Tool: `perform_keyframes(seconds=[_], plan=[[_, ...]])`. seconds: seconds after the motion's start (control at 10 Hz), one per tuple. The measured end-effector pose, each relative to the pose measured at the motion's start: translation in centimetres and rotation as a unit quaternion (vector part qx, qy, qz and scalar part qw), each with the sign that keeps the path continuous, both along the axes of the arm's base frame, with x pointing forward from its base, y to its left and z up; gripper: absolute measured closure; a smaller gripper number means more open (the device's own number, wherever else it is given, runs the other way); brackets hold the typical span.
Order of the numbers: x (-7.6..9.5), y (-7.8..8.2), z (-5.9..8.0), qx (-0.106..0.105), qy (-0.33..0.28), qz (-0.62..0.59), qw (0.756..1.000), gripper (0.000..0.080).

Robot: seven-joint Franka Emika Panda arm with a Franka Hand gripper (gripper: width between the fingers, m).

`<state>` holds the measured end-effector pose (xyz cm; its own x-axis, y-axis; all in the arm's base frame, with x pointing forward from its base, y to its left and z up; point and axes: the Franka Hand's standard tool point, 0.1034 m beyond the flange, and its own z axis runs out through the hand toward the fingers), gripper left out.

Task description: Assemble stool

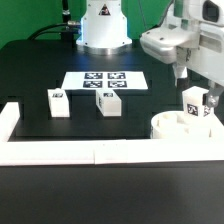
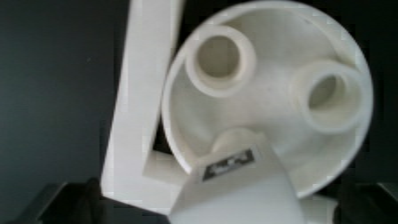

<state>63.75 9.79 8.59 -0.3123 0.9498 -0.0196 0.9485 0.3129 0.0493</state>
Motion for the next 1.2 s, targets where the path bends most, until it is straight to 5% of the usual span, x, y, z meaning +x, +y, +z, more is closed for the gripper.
perform_keyframes(seconds=[0.4, 0.6, 0.9, 1.1, 1.2], plan=[[-0.5, 1.2, -1.1, -0.025, 0.005, 0.107, 0.994, 0.0151], [-0.8, 2.6, -1.7, -0.018, 0.008, 0.082, 0.996, 0.0151], [-1.0, 2.5, -2.1, -0.017, 0.011, 0.057, 0.998, 0.0162], [-1.0, 2.4, -2.2, -0.016, 0.011, 0.027, 0.999, 0.0465], [-1.0, 2.4, -2.2, -0.013, 0.011, -0.023, 1.000, 0.0465]])
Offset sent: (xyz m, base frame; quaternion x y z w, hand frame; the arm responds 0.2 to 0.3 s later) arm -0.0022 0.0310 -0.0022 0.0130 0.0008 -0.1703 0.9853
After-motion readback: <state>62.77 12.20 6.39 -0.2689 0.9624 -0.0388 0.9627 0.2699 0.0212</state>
